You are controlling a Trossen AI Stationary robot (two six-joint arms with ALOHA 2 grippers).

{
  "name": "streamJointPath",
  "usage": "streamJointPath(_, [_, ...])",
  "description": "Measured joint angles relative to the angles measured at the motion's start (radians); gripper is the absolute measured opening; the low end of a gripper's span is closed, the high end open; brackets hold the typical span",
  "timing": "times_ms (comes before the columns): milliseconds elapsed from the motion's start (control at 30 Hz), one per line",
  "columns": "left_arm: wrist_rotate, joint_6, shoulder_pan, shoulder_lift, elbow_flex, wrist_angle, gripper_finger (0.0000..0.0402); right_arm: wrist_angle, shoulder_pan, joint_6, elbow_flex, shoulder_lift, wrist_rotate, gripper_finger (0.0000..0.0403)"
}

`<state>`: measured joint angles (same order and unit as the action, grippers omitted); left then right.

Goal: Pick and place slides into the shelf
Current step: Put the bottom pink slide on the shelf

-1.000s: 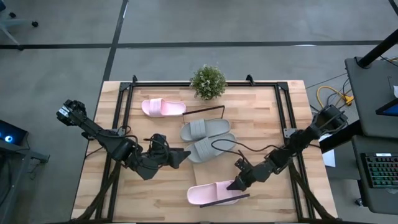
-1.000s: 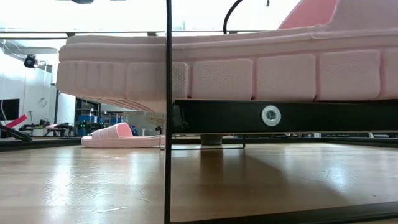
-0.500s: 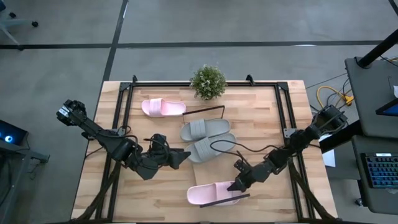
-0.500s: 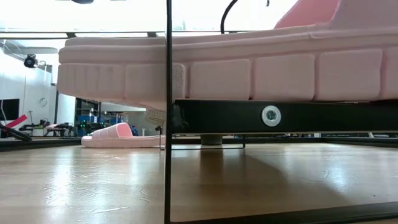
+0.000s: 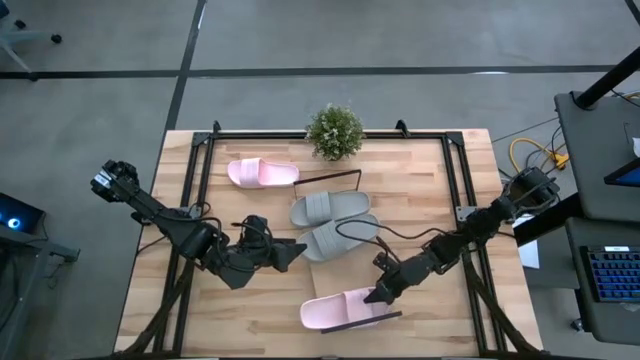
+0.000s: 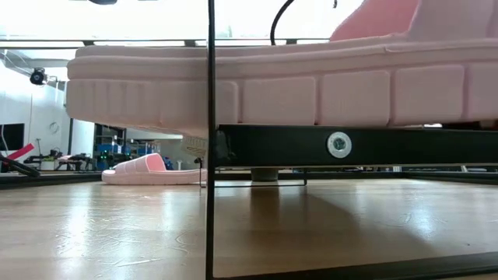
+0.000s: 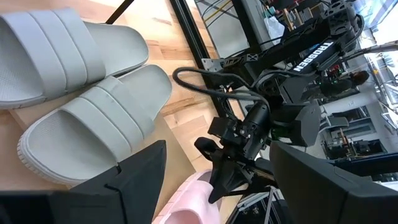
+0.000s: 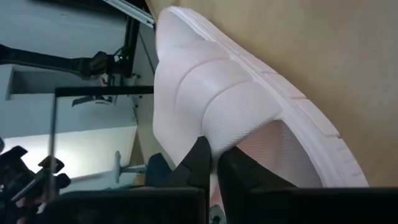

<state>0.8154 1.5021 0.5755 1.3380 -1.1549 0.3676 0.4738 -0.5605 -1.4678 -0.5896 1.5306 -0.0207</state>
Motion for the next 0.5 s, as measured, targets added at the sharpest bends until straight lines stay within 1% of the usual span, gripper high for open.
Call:
streamJointPath(67, [0.0, 0.0, 0.0, 0.0, 0.0, 0.0, 0.027, -0.006, 0.012, 0.012, 0.0, -0.01, 0.007, 0.0009])
streamJointPath(367, [-0.003, 0.0, 0.0, 0.0, 0.0, 0.001, 0.027, -0.151, 0.038, 0.042, 0.003, -0.07, 0.066, 0.0009])
streamJointPath(500, [-0.003, 0.0, 0.0, 0.0, 0.0, 0.001, 0.027, -0.202, 0.043, 0.055, 0.004, -0.105, 0.073, 0.0009])
